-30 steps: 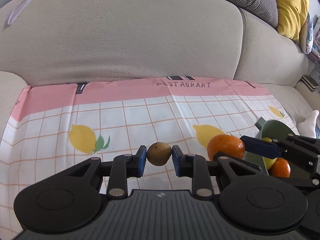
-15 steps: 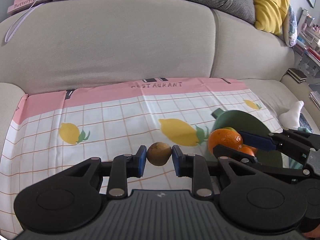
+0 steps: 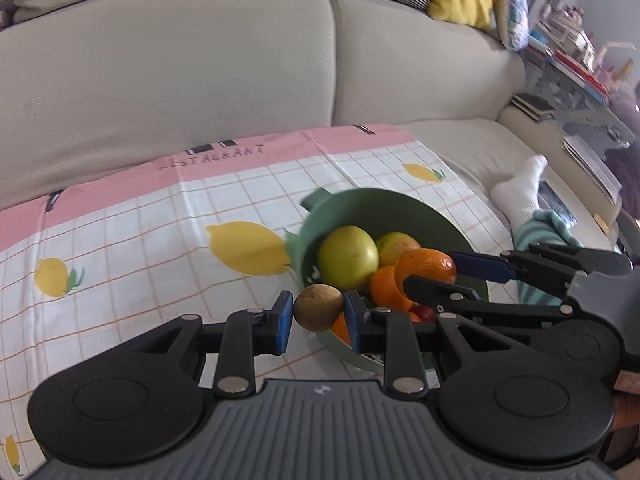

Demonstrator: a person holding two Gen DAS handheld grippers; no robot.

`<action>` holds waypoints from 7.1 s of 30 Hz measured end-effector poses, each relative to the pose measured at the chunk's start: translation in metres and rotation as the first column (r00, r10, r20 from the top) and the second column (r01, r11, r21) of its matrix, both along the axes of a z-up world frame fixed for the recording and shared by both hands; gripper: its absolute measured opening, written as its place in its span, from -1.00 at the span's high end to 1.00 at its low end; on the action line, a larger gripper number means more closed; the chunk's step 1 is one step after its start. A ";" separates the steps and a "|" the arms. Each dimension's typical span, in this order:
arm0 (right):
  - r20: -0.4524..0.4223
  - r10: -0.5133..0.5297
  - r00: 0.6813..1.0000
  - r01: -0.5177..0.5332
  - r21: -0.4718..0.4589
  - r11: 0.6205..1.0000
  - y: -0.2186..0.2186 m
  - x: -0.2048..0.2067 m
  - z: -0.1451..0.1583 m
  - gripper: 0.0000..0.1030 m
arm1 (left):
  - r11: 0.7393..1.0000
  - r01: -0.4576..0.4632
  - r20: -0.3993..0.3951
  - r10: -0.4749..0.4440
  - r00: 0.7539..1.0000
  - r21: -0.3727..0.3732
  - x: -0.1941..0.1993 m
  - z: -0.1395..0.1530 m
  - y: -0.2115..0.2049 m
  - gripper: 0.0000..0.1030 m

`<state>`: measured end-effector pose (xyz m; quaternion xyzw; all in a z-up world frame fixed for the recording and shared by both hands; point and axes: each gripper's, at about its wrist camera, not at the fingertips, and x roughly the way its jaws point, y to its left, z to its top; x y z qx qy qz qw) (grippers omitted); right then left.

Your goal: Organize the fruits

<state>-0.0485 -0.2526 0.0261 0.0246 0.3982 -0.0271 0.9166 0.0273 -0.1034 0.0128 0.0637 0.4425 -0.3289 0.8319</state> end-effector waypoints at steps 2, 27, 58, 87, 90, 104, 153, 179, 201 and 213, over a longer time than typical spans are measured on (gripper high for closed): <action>-0.017 0.000 1.000 0.000 -0.001 1.000 -0.007 -0.002 -0.005 0.24 | 0.999 0.032 -0.012 -0.032 0.999 -0.001 -0.001 -0.004 -0.007 0.41; -0.180 0.045 0.983 -0.068 -0.123 0.990 -0.038 0.011 -0.059 0.24 | 0.948 0.227 -0.099 -0.210 0.973 0.223 0.022 -0.059 -0.080 0.40; -0.174 0.039 0.984 -0.069 -0.169 0.983 -0.024 0.019 -0.042 -0.09 | 0.974 0.178 -0.044 -0.173 0.984 0.140 0.020 -0.034 -0.058 -0.13; 0.087 -0.108 0.990 0.110 -0.019 0.994 0.072 -0.049 0.070 -0.91 | 0.929 -0.361 0.373 0.307 0.875 0.083 -0.060 0.087 0.098 -0.75; 0.063 -0.102 0.993 0.104 -0.018 0.994 0.083 -0.056 0.065 -0.91 | 0.920 -0.380 0.348 0.327 0.879 0.095 -0.069 0.080 0.107 -0.75; 0.015 -0.065 0.998 0.066 -0.072 0.995 0.104 -0.060 0.036 -0.91 | 0.909 -0.396 0.266 0.353 0.897 0.128 -0.090 0.032 0.118 -0.75; -0.017 -0.048 0.999 0.047 -0.075 0.996 0.106 -0.052 0.019 -0.91 | 0.904 -0.396 0.189 0.365 0.912 0.160 -0.079 0.011 0.123 -0.75; -0.019 -0.048 0.999 0.047 -0.074 0.996 0.107 -0.052 0.019 -0.91 | 0.901 -0.405 0.180 0.377 0.909 0.158 -0.079 0.013 0.125 -0.75; -0.021 -0.046 0.999 0.045 -0.070 0.997 0.108 -0.052 0.017 -0.91 | 0.905 -0.403 0.161 0.382 0.910 0.133 -0.080 0.013 0.126 -0.75; -0.024 -0.044 0.999 0.042 -0.070 0.997 0.108 -0.052 0.016 -0.91 | 0.899 -0.416 0.174 0.391 0.904 0.139 -0.080 0.013 0.126 -0.75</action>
